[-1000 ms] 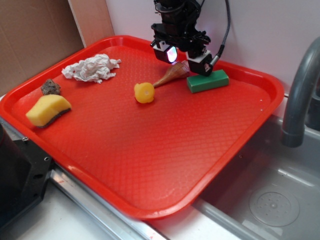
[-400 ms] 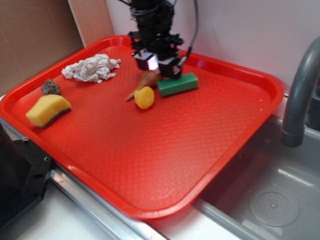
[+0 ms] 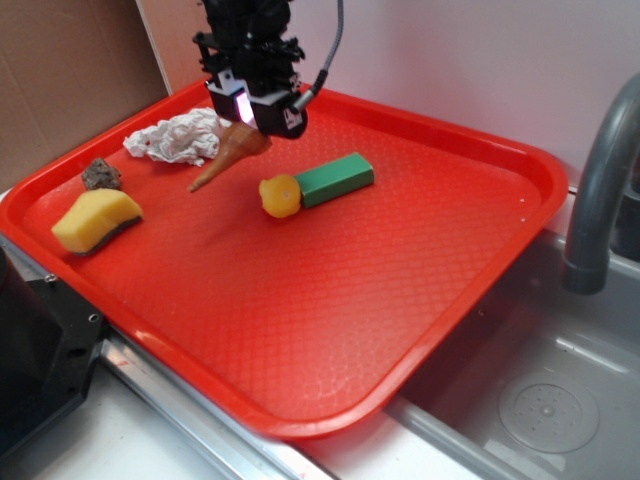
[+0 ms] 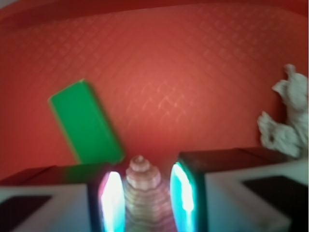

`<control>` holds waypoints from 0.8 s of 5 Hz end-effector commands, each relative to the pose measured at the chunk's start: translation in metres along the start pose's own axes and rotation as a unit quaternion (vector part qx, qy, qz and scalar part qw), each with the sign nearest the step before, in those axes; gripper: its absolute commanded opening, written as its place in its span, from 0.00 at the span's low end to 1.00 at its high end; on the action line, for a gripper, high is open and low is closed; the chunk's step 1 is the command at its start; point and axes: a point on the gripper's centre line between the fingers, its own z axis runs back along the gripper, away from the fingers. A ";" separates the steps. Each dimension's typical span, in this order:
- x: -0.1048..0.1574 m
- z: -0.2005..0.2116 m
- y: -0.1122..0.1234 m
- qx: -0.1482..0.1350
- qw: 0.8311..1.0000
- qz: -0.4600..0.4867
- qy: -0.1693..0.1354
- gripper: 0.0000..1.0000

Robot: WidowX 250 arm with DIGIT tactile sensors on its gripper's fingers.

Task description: Grab the shell.

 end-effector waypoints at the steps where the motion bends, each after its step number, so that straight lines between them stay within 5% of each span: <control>1: -0.012 0.026 -0.013 0.018 0.999 -0.001 -0.034 0.00; 2: -0.030 0.038 -0.041 0.019 0.997 -0.062 -0.045 0.00; 3: -0.044 0.062 -0.046 0.051 0.993 -0.071 -0.078 0.00; 4: -0.059 0.076 -0.050 0.093 0.995 0.023 -0.034 0.00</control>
